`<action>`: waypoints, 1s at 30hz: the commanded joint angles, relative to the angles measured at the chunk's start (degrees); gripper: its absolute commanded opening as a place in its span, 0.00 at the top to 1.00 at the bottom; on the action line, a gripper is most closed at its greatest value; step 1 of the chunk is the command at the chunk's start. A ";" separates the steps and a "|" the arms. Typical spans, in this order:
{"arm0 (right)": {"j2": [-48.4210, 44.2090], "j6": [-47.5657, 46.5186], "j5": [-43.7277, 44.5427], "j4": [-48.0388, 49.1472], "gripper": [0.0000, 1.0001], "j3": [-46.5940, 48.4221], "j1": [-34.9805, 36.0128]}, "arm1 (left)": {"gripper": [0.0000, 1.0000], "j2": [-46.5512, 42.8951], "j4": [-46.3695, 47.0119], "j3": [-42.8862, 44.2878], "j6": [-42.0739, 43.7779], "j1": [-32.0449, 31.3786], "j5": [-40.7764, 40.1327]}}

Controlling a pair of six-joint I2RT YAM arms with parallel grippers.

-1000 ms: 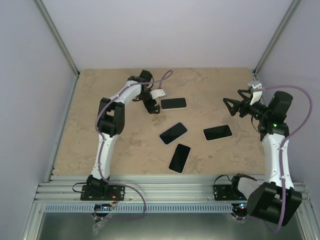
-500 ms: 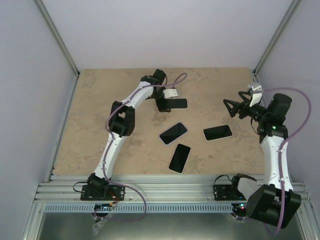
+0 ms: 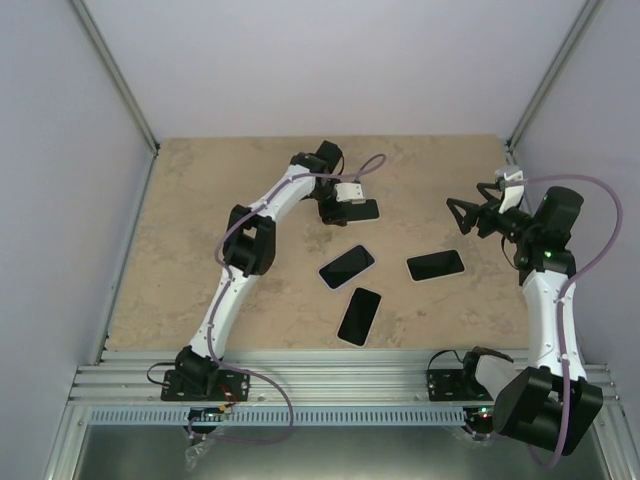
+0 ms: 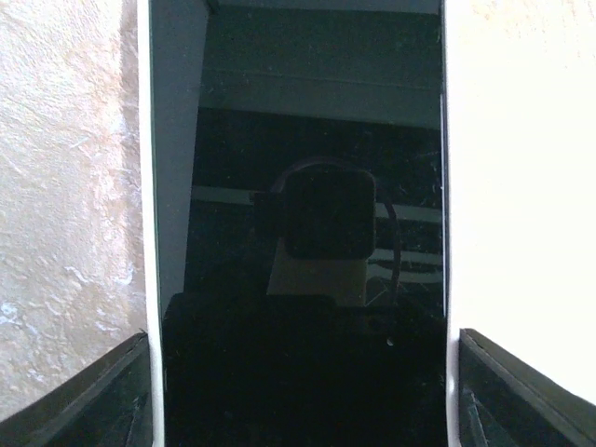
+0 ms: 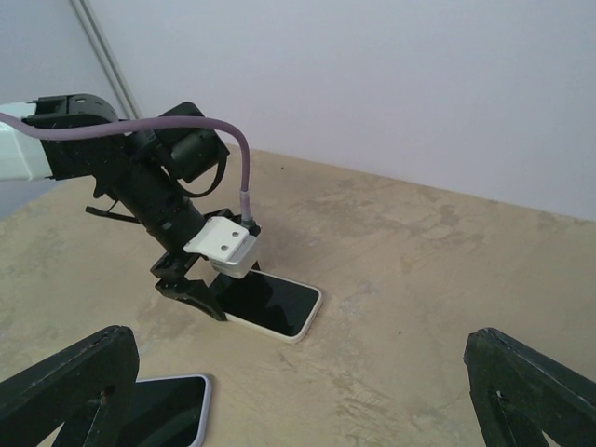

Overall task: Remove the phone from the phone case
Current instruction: Pick up the phone at the center of the board.

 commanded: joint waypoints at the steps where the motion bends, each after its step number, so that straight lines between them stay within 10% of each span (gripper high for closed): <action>1: -0.39 1.09 -0.60 1.15 0.02 -0.12 -0.06 | 0.34 4.34 -5.63 -5.11 0.81 -1.19 -4.87; 30: 14.74 11.70 1.06 3.84 0.02 10.71 13.22 | 0.56 -37.22 20.94 -70.25 -21.05 11.49 -11.93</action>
